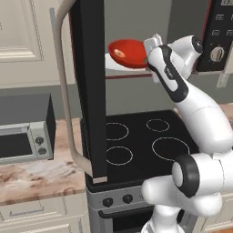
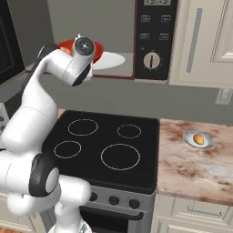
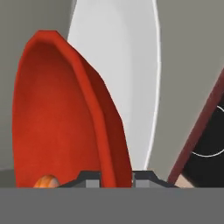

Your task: Remove the mango from the bowl and place it on the small plate. Then place the bowl with only the shrimp in the microwave, close the door, and press the start button to microwave the shrimp.

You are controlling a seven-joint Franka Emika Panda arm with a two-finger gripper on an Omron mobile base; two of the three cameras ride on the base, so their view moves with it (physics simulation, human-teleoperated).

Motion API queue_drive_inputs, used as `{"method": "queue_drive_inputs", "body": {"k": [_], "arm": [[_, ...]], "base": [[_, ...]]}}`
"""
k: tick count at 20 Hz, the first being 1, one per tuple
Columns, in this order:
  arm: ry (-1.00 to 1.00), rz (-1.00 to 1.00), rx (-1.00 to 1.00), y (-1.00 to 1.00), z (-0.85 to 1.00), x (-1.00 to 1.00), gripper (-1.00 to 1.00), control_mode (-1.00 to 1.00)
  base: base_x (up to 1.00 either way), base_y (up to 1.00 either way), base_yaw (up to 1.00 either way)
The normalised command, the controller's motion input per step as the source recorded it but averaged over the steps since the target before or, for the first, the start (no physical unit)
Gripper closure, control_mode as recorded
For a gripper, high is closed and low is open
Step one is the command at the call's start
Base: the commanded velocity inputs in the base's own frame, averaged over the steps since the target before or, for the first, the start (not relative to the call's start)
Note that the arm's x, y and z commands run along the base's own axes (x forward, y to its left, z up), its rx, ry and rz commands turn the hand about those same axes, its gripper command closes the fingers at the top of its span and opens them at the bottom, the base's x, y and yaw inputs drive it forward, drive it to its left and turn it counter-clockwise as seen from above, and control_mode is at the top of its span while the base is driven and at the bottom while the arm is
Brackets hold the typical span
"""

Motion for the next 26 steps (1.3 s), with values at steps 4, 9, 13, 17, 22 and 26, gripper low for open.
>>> {"method": "queue_drive_inputs", "body": {"k": [4, 9, 13, 17, 22, 26], "arm": [[0.02, 0.0, 0.02, -0.09, 0.0, 0.84, 1.0, -1.0], [0.0, 0.0, 0.0, -0.03, -0.08, 0.3, 1.0, -1.0], [-0.04, 0.0, 0.0, -0.03, -0.1, -0.04, -1.0, -1.0], [-0.21, 0.0, 0.02, 0.0, 0.09, -0.33, -1.0, -1.0], [-0.34, 0.0, 0.02, -0.02, 0.23, -0.7, -1.0, -1.0], [-0.24, 0.0, 0.0, 0.0, -0.33, -1.0, -1.0, -1.0]], "base": [[0.0, 0.0, 0.0], [0.0, 0.0, 0.0], [0.0, 0.0, 0.0], [0.0, 0.0, 0.0], [0.0, 0.0, 0.0], [0.0, 0.0, 0.0]]}}
